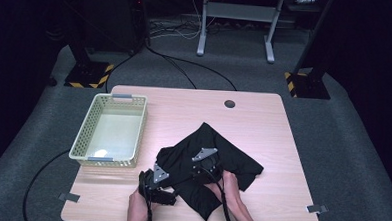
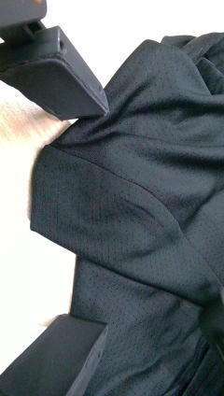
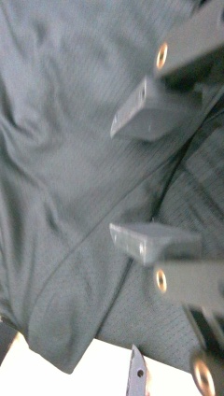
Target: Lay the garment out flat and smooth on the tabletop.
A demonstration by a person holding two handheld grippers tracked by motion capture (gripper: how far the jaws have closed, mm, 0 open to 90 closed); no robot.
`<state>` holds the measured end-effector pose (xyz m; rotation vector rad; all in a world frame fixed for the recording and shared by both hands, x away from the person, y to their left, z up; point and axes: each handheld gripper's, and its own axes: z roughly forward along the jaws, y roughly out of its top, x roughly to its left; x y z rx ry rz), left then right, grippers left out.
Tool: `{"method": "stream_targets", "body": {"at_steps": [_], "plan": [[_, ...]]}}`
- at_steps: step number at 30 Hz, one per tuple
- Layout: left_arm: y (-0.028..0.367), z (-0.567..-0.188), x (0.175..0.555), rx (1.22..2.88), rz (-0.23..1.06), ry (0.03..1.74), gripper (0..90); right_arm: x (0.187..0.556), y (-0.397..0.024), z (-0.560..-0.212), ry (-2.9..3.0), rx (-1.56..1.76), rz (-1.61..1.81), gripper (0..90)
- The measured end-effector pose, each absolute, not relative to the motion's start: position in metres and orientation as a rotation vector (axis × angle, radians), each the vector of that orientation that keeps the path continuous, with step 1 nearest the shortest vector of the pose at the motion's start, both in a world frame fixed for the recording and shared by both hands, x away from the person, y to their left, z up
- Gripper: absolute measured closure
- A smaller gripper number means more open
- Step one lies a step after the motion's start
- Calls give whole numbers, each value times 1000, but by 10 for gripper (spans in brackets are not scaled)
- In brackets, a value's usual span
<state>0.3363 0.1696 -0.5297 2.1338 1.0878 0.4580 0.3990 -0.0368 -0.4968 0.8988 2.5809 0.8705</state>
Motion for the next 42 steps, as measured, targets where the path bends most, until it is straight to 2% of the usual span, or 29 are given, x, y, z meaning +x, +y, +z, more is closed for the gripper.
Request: {"method": "stream_targets", "body": {"at_steps": [3,5,7,9,15,19,25,33,36,40,41,42], "plan": [[170,-530,336,2134,458,1088,0,401,-34,-504,2606,885,864,602],[169,-530,336,2134,464,1088,0,402,-38,-505,2598,917,906,730],[170,-530,336,2132,461,1094,0,400,-41,-507,2594,942,949,802],[169,-530,333,2135,462,1092,0,395,-42,-508,2580,948,956,836],[169,-530,320,2132,484,1088,0,374,-43,-505,2575,932,963,845],[170,-529,317,2127,489,1080,0,368,-53,-490,2500,944,1060,848],[172,-529,318,2106,464,1093,0,377,-77,-461,2354,968,1095,850],[172,-526,334,2075,443,1097,0,395,-130,-439,2209,1104,1098,849],[167,-525,342,2090,455,1096,0,402,-149,-441,2164,1148,1034,849],[159,-528,347,2125,463,1093,0,422,-169,-465,2187,1270,972,840],[158,-529,347,2125,466,1093,0,424,-171,-472,2214,1289,957,826],[158,-529,347,2122,467,1094,0,425,-172,-478,2236,1298,943,772]]}}
